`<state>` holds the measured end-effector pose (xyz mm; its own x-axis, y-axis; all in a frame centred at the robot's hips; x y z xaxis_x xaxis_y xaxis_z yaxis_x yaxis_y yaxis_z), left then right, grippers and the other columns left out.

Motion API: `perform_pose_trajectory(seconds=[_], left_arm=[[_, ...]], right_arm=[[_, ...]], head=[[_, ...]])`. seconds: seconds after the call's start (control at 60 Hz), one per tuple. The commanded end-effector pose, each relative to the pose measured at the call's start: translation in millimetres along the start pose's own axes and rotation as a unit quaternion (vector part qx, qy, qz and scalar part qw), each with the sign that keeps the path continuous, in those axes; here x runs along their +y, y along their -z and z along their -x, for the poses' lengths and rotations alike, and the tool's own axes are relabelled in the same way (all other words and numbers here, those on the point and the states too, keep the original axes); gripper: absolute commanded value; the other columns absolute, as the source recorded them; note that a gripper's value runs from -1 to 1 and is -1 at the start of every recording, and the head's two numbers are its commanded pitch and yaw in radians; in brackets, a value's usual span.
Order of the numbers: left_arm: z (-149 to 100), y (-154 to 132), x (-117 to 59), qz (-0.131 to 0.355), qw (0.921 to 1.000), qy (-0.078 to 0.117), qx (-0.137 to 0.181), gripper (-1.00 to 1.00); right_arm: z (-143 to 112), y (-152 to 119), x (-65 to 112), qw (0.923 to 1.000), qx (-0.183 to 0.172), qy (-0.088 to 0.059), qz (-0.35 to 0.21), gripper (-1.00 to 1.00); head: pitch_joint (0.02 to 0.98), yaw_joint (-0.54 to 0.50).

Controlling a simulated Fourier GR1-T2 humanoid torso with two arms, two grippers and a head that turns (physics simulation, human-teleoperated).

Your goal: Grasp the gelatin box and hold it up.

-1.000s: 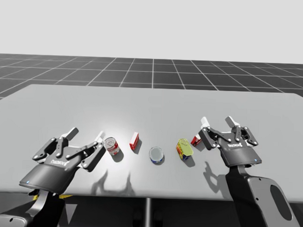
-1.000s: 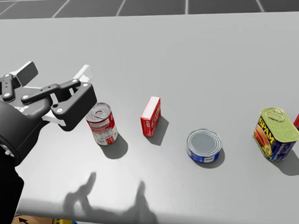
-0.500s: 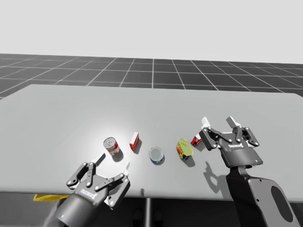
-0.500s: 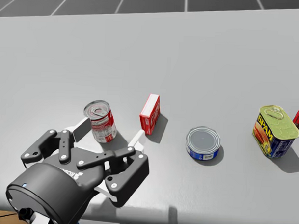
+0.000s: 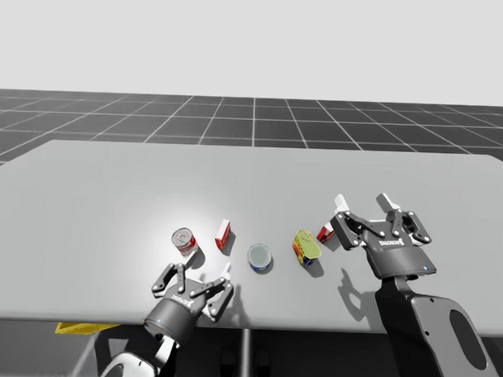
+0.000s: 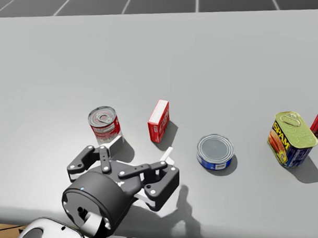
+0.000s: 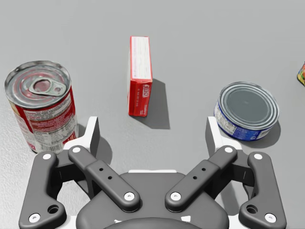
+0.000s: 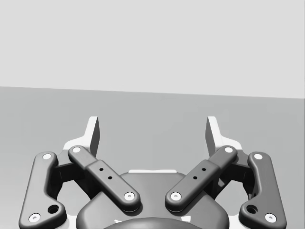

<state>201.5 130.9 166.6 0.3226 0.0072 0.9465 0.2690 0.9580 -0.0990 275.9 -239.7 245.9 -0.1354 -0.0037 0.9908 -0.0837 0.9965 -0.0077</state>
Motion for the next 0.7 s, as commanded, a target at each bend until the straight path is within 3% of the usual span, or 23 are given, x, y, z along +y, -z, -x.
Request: perform_pose_trajectory(seconds=[0.017, 0.267, 0.7], left_arm=[[0, 18, -0.7, -0.005, 0.9999, -0.005, 0.010, -1.00], [-6, 45, -1.2, -0.021, 0.9996, 0.011, 0.016, -1.00], [-7, 88, 3.0, -0.041, 0.9985, 0.005, 0.037, -1.00]], right_arm=[[0, 0, 0.2, 1.0000, -0.001, -0.001, 0.000, -1.00], [-1, 0, 0.4, 1.0000, -0.001, -0.001, 0.000, -1.00], [-2, -1, 0.1, 1.0000, -0.002, 0.001, 0.001, -1.00]], head=[[0.829, 0.14], [0.829, 0.14], [0.829, 0.13]])
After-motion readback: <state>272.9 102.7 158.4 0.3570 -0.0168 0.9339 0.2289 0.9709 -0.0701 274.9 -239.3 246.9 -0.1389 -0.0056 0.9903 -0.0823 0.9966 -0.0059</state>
